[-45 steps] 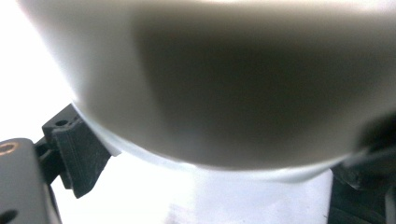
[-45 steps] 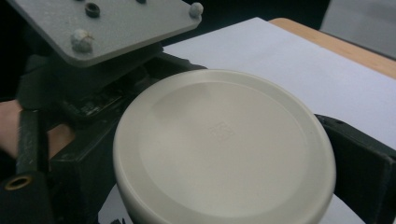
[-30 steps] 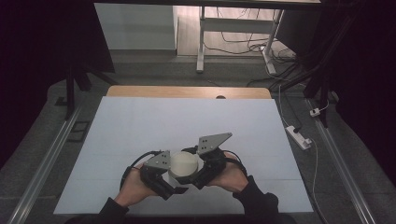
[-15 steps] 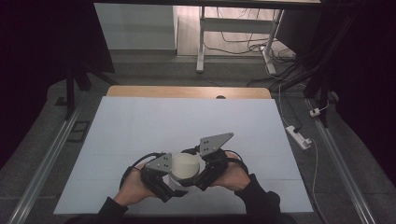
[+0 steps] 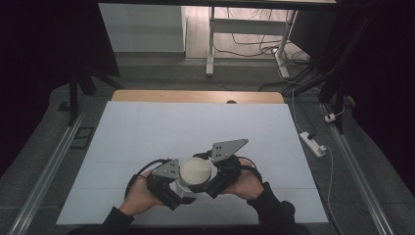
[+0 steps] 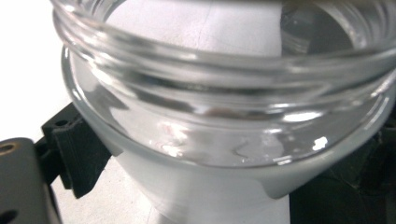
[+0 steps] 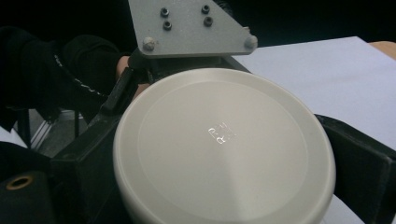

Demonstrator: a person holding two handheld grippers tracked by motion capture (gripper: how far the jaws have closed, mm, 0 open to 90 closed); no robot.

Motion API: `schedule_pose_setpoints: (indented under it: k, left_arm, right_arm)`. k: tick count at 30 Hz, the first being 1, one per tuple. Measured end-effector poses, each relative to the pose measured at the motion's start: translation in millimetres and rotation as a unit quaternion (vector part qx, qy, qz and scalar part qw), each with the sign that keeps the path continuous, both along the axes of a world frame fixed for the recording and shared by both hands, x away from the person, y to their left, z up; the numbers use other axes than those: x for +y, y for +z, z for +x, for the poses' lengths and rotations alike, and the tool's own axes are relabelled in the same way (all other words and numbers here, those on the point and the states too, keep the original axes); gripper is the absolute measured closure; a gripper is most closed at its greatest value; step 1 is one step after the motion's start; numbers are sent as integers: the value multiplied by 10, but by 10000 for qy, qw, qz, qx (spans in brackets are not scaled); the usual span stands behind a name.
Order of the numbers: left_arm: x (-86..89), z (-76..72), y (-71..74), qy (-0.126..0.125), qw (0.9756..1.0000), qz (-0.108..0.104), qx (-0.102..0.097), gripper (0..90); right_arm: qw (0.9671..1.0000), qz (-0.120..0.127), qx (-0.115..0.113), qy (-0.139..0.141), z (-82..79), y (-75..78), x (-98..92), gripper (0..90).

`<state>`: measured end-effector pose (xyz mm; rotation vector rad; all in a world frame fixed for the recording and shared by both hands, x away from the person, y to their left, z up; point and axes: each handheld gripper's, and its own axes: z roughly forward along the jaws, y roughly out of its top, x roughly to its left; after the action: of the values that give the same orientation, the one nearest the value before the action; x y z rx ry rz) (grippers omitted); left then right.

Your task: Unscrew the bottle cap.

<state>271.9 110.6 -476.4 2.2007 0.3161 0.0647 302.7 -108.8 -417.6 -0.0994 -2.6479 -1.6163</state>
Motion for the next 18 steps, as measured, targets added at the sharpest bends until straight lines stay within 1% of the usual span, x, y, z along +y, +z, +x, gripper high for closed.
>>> schedule_pose_setpoints:
  k: [4,6,8,9,11,13,14,18]
  left_arm:
    - [13,10,-7,67,10000,17,-4,78]
    - [22,19,-12,108,9999,28,-6,78]
    - [30,25,-13,129,9999,45,-10,78]
    - [39,30,-20,202,9998,-1,20,78]
    - [59,44,-19,256,9997,12,15,78]
    - [75,52,-24,345,9994,-27,34,78]
    - [88,62,-24,361,9993,-5,24,78]
    - [123,89,-34,533,9986,-26,50,78]
  right_arm:
    - [9999,-5,-49,-101,5,28,-30,70]
    - [9999,51,-47,-121,9,34,-40,70]
    - [9998,48,-59,-167,11,43,-53,70]
    - [9998,62,-71,-180,12,45,-57,70]
    - [9997,57,-84,-240,11,50,-67,70]
    - [9995,40,-88,-293,11,55,-78,71]
    - [9994,38,-91,-320,10,56,-82,70]
    - [9991,58,-111,-417,8,56,-97,70]
